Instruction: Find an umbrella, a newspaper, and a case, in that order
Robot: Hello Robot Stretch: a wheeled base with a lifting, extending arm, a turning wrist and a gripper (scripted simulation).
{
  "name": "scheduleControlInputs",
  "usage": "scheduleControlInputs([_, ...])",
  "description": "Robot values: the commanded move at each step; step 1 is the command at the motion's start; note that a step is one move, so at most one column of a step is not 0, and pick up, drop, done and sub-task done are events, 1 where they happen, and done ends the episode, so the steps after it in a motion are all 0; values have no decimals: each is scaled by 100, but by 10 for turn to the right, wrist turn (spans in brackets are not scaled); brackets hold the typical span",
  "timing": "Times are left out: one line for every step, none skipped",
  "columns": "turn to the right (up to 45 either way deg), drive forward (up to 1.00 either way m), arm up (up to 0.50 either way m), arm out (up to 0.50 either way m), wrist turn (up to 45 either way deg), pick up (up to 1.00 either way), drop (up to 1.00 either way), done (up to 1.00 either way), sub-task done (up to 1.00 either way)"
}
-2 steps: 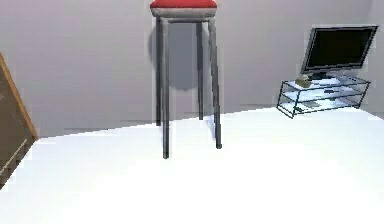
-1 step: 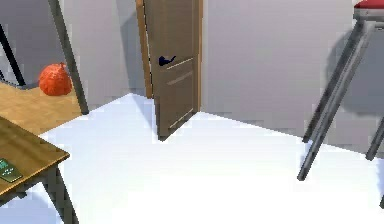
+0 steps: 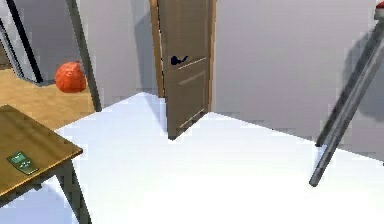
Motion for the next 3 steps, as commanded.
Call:
scheduleControlInputs([0,100,0,0,0,0,0,0,0])
scheduleControlInputs([-60,0,0,0,0,0,0,0,0])
scheduleControlInputs([0,10,0,0,0,0,0,0,0])
